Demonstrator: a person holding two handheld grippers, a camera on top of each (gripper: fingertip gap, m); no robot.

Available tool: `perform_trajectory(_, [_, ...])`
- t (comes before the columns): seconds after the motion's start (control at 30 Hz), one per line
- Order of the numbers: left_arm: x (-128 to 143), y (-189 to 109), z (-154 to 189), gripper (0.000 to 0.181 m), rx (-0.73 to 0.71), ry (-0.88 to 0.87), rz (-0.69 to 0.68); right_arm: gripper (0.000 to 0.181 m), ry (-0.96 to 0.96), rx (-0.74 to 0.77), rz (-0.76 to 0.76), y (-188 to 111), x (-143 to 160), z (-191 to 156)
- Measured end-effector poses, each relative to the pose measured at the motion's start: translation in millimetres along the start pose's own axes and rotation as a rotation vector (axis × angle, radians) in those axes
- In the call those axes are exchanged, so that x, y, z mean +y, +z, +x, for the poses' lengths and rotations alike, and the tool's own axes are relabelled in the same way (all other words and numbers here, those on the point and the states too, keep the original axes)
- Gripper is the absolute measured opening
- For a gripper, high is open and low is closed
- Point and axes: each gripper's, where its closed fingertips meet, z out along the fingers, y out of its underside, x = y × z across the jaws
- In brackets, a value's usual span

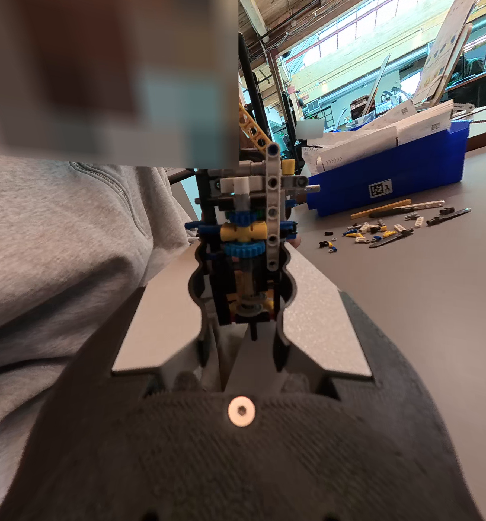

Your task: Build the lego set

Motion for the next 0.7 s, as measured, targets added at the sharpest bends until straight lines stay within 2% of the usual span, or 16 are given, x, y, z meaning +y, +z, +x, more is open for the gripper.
perform_trajectory(0.33, [-1.1,0.1,4.0,0.047,-0.007,0.032,0.014,0.05,0.013,-0.018,-0.008,3.7,3.1,-2.2])
perform_trajectory(0.5, [-1.3,0.0,5.1,0.046,-0.038,0.126,0.009,0.05,0.014,-0.022,-0.029,5.1,7.1,-3.5])
perform_trajectory(0.7, [0.7,0.3,5.7,0.046,-0.004,0.09,-0.014,0.05,0.009,-0.014,-0.042,2.6,7.9,-3.8])
